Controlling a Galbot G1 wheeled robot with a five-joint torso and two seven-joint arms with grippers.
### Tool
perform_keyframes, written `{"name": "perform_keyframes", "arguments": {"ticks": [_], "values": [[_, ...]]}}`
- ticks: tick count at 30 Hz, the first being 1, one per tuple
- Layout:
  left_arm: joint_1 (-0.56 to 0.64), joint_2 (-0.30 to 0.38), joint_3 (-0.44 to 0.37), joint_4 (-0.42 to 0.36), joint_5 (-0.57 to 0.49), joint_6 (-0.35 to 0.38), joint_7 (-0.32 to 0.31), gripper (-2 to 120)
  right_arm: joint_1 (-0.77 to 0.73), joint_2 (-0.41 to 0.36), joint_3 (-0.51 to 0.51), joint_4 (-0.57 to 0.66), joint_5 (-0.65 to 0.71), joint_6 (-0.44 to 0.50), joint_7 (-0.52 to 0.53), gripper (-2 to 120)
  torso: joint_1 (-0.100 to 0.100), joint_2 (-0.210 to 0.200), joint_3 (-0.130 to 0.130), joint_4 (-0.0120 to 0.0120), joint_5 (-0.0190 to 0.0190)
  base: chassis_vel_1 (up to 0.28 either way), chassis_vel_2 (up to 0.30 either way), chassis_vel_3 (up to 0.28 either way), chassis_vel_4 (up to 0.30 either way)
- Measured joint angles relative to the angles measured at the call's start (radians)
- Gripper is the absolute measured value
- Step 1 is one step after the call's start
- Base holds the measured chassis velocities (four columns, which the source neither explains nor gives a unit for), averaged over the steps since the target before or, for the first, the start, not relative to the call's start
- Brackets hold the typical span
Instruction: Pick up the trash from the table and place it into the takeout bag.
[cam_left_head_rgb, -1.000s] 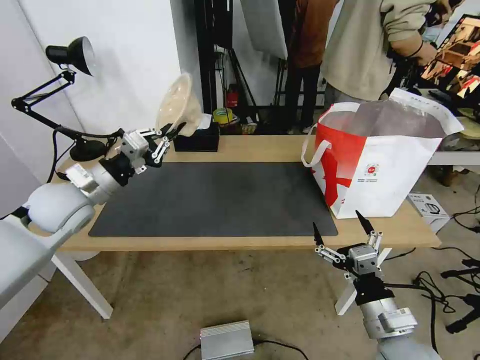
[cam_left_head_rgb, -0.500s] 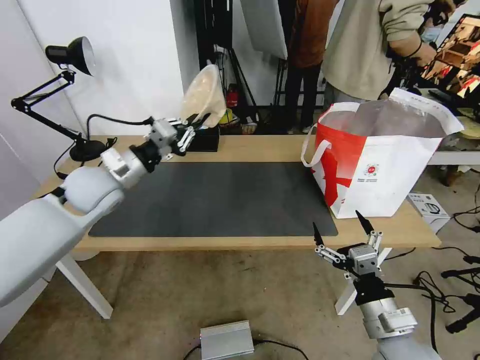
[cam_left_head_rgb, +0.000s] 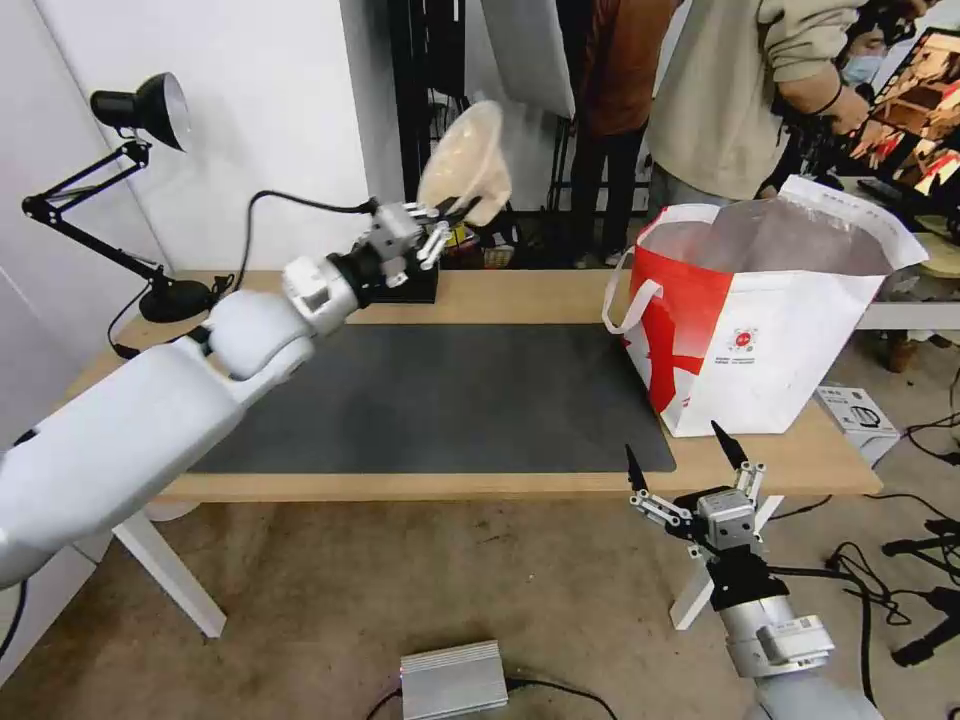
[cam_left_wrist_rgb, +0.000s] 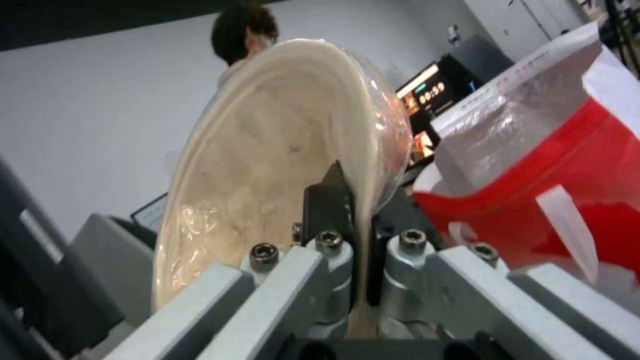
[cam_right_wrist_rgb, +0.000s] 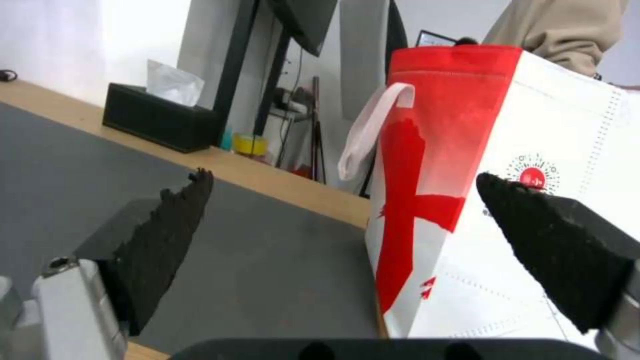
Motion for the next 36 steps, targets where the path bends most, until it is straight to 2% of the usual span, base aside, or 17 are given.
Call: {"name": "perform_keyframes", "arguments": {"ticks": [7,12,17,34,36], "values": [[-0.078,-0.065,0.061,0.037,0.003,-0.001,-0.003,0,0.0,0.0,0.0,0.0,0.0,0.0,0.0,100,0.0,0.0,0.0,0.0001,0.0001,0.0,0.0,0.0,0.0],[-0.127,-0.141,0.102,0.088,0.016,-0.005,-0.003,0,0.0,0.0,0.0,0.0,0.0,0.0,0.0,100,0.0,0.0,0.0,0.0,0.0001,0.0,0.0,0.0,0.0],[-0.151,-0.202,0.116,0.146,0.051,-0.021,0.006,0,0.0,0.0,0.0,0.0,0.0,0.0,0.0,100,0.0,0.0,0.0,0.0,0.0001,0.0,0.0,0.0,0.0],[-0.178,-0.332,0.137,0.278,0.122,-0.061,0.046,0,0.0,0.0,0.0,0.0,0.0,0.0,0.0,100,0.0,0.0,0.0,0.0001,0.0,0.0,0.0,0.0,0.0],[-0.187,-0.367,0.135,0.319,0.157,-0.074,0.063,0,0.0,0.0,0.0,0.0,0.0,0.0,0.0,100,0.0,0.0,0.0,0.0001,0.0,0.0,0.0,0.0,0.0]]}}
